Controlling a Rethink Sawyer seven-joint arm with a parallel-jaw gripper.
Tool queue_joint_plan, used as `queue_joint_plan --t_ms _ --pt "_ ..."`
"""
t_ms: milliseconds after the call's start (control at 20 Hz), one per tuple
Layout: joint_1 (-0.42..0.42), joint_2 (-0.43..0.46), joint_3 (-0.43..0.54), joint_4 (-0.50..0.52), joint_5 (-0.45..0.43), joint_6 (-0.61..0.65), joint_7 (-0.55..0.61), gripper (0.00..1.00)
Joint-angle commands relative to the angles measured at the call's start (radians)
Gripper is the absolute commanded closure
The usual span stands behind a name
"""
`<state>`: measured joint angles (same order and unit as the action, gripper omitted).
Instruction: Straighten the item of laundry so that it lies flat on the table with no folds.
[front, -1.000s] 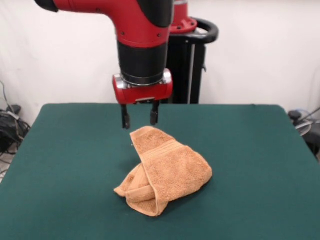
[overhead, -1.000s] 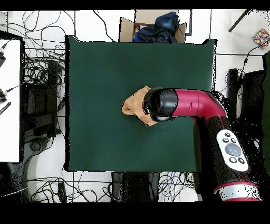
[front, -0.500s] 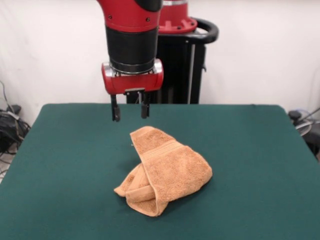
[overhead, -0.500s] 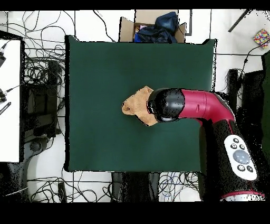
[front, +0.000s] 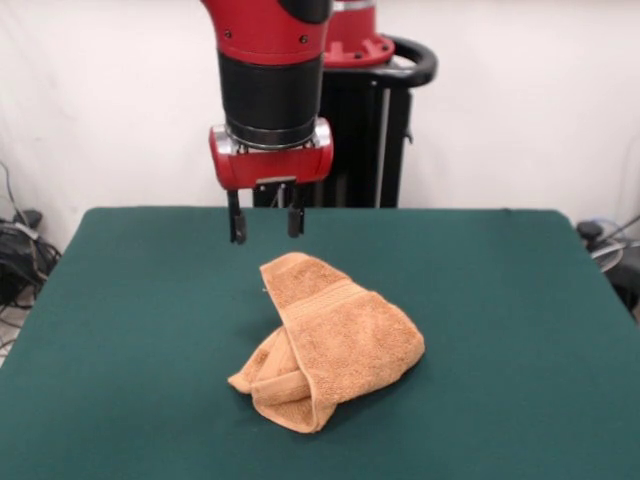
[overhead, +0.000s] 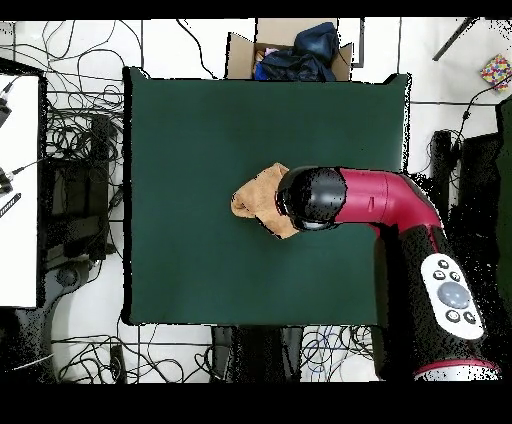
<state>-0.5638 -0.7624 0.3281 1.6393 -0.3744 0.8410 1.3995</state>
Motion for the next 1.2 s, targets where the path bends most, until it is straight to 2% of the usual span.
queue_joint_plan --t_ms 50,450,1200 --pt "0.038 0.054 -0.006 0.0 0.006 0.021 0.101 0.0" --pt "0.056 0.108 -0.027 -0.015 -0.022 -0.033 0.121 0.0" --pt "0.033 0.124 -0.024 0.011 -0.039 -0.071 0.094 0.0"
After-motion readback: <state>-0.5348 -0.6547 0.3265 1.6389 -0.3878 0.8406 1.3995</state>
